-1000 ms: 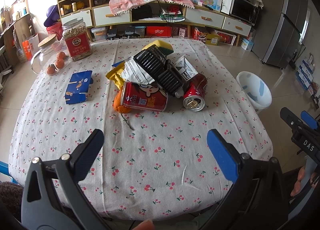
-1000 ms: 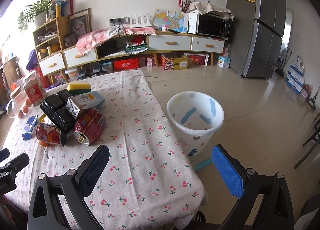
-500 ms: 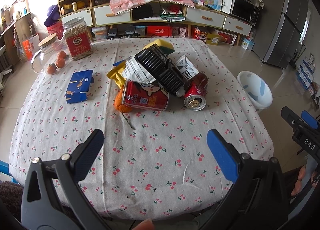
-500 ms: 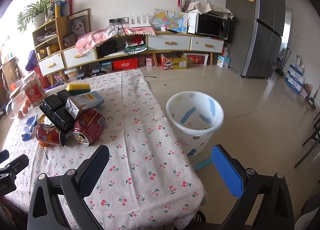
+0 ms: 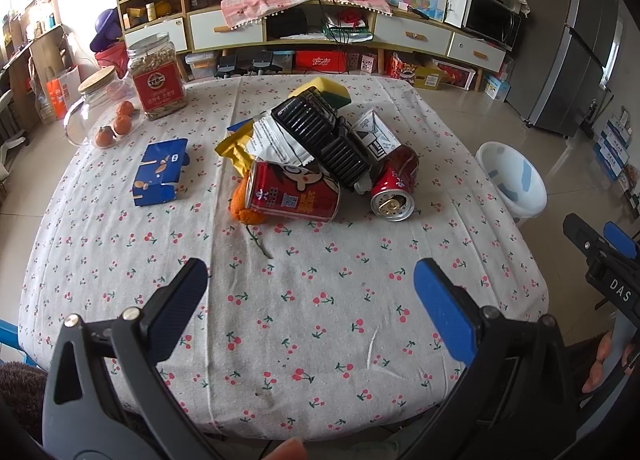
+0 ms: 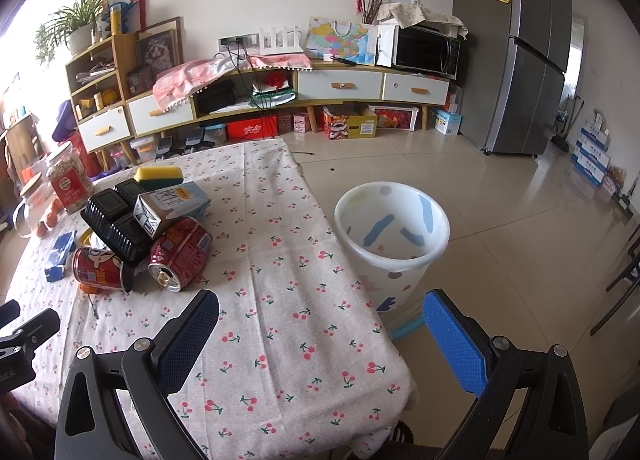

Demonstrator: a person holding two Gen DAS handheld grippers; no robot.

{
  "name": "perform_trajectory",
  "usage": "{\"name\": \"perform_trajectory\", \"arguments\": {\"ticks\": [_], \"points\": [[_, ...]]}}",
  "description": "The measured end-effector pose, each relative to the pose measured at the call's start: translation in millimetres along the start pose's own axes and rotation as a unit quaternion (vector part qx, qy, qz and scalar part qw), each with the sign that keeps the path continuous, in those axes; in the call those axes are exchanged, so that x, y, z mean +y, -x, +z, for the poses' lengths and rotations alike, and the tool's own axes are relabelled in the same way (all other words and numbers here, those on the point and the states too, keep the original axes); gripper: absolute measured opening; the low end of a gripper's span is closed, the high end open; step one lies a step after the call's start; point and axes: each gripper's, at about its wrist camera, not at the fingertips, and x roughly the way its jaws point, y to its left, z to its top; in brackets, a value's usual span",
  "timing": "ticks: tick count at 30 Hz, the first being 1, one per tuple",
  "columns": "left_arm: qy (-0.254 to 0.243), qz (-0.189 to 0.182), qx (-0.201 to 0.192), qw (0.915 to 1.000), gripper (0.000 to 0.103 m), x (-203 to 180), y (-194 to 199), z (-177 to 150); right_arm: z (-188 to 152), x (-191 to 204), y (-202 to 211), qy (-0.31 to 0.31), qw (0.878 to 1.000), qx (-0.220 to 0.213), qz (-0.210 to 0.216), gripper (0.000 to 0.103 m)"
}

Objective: Collect trash

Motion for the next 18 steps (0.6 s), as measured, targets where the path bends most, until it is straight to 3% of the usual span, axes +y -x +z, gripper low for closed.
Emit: {"name": "perform_trajectory", "arguments": {"ticks": [18], "points": [[0.005, -0.013, 0.023, 0.9996, 0.102, 27.9, -2.9, 14.9, 8.2, 8.0, -2.8, 0.019, 1.000, 0.004, 0.011, 0.103]]}}
